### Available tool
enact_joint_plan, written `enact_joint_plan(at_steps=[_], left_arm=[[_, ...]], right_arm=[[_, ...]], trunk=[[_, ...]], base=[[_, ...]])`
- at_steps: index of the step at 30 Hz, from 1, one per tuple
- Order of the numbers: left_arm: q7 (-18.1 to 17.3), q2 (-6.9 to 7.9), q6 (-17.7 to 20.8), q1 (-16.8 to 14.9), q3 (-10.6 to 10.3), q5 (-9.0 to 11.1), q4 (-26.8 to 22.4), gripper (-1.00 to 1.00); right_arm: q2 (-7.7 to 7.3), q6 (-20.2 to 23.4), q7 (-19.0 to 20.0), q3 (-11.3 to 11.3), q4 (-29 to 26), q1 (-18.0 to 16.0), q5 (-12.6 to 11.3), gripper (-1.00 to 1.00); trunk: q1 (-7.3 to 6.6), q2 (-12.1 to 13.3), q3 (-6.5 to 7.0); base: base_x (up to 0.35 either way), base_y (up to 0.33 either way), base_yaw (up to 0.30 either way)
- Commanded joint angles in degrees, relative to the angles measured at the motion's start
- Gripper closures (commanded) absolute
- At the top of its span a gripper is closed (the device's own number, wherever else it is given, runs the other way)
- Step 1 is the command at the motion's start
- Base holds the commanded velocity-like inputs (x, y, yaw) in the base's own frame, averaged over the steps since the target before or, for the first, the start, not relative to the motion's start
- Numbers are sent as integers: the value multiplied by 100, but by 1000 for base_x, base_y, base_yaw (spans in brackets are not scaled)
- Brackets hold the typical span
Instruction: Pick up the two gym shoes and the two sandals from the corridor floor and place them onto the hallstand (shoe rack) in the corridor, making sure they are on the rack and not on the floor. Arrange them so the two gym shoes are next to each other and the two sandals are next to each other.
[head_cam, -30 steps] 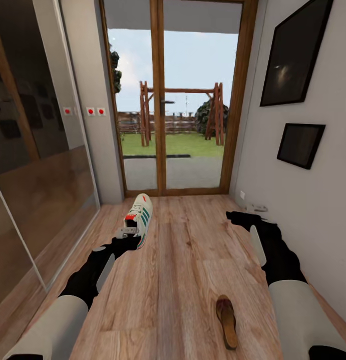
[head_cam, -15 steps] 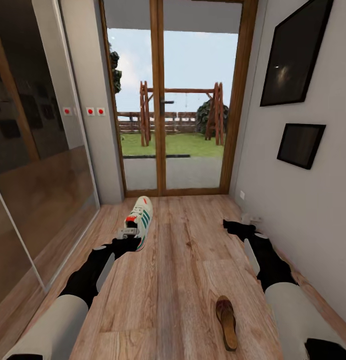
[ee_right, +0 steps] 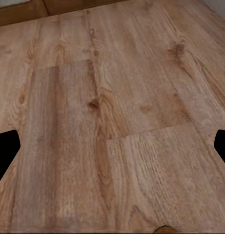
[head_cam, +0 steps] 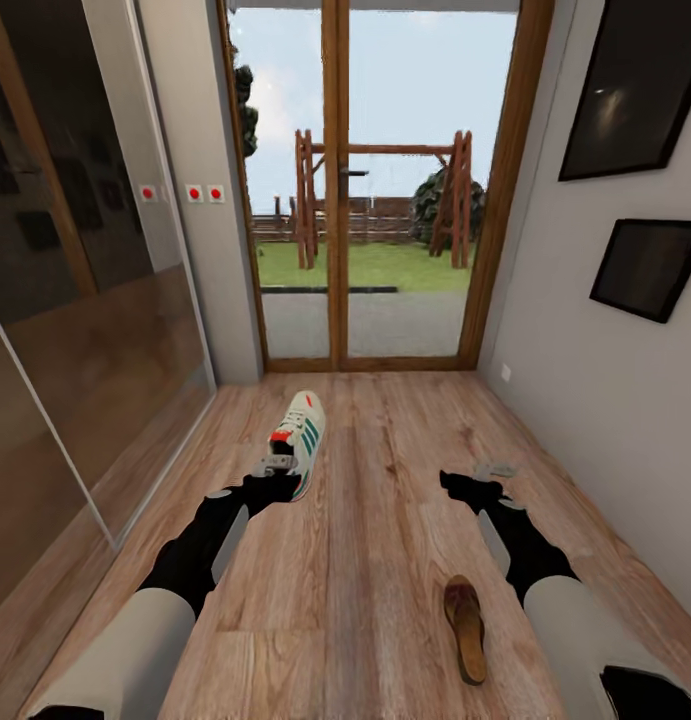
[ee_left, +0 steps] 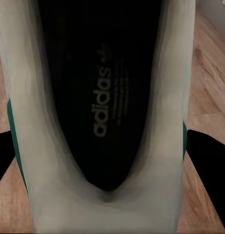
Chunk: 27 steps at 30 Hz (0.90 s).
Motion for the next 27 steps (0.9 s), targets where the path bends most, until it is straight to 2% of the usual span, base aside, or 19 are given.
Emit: enact_joint_plan(at_steps=[1,4,8,14,27], left_arm=[[-5,-1,36,-3,1,42,-8,100],[-5,5,36,-3,4,42,-9,100],[-5,14,36,-3,11,48,-6,100],[-5,17,36,-3,11,50,-3,100],[-5,9,36,5,5,51,7,100]], right_arm=[[0,10,-1,-6,71,-2,-30,-100],[-7,-120,-12,-21,799,0,-31,-100],[-23,-291,-19,-43,1175,1,-32,-100],[-52,-314,-26,-55,1411,2,-40,-100],[-53,-317,-28,-56,1565,2,-41,-100]], trunk=[[1,-5,-36],[8,-9,-124],[19,-14,-243],[34,-22,-425],[68,-40,-824]], base=[[0,0,171],[0,0,171],[0,0,170],[0,0,105],[0,0,-155]])
